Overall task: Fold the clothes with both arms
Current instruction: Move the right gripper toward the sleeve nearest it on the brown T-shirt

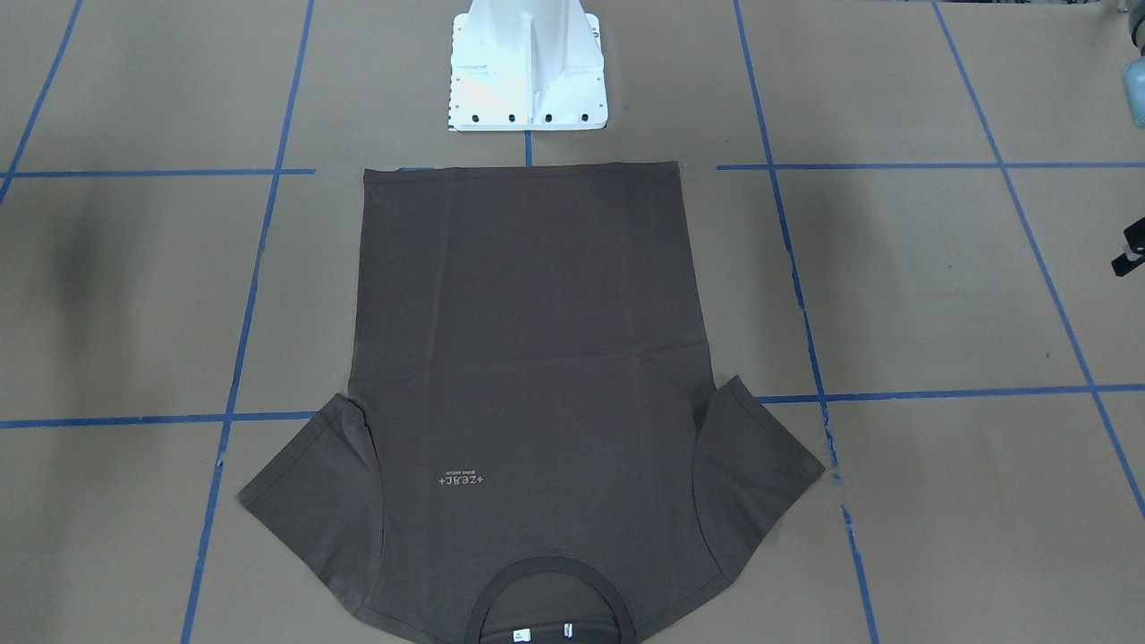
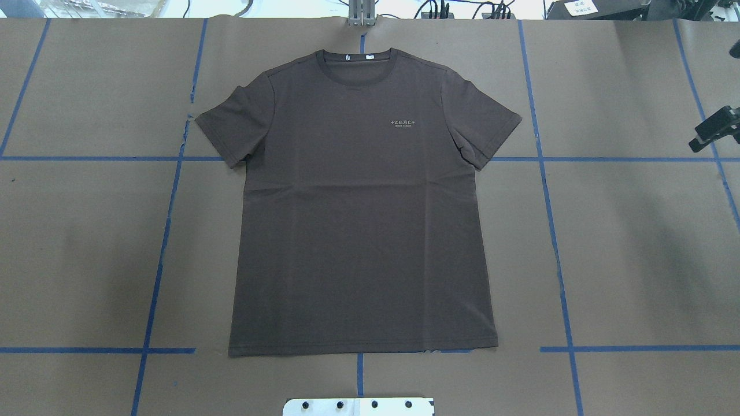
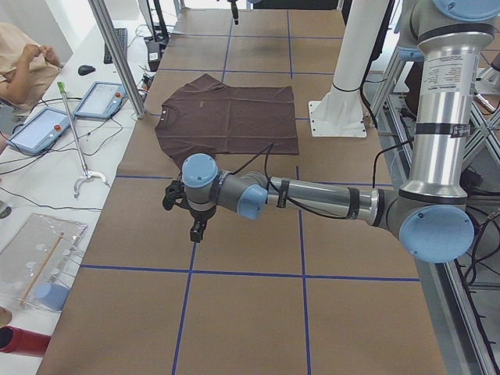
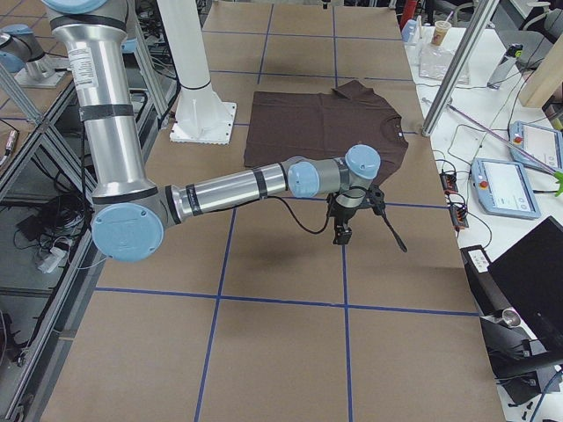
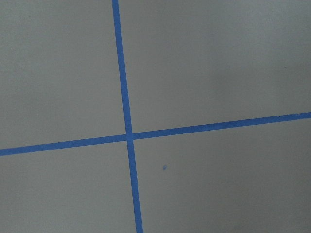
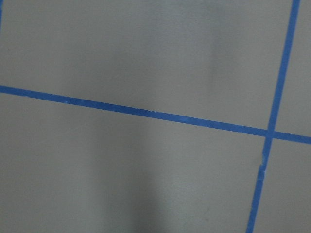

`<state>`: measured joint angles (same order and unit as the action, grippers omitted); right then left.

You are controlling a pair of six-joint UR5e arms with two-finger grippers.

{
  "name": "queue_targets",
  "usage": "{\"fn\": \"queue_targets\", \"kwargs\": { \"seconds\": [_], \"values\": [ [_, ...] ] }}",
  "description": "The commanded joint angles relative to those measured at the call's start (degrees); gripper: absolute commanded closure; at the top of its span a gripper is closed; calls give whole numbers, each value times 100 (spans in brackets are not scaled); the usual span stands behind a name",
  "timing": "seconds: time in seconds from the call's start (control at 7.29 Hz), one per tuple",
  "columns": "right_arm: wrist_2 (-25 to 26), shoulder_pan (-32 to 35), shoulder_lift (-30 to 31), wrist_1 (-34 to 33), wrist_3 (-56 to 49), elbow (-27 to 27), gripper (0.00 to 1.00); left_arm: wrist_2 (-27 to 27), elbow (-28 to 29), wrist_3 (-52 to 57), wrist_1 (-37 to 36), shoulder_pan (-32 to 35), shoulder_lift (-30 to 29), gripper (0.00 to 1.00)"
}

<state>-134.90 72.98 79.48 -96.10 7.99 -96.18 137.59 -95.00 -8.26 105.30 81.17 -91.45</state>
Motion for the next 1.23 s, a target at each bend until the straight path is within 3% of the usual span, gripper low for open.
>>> {"fn": "queue_targets", "kwargs": {
  "seconds": [0.0,0.14,0.41,0.55,0.69,1.1],
  "values": [
    [78,-669,-1051,3,1958,282,0,75,-140,18,157,-83,-4,0],
    [96,-1001,-1493,578,2796,763,0,84,-272,18,149,-83,-4,0],
    [322,-1346,-1716,3690,4747,2254,0,93,-440,9,148,-92,57,0],
    [977,-1626,-2117,4017,4894,2915,0,93,-440,0,157,-92,57,0],
    [1506,-1777,-2339,4020,4983,3130,1,93,-431,0,157,-92,57,0],
    [1616,-1840,-2560,4029,4993,3509,23,93,-440,9,157,-101,57,0]
  ]
}}
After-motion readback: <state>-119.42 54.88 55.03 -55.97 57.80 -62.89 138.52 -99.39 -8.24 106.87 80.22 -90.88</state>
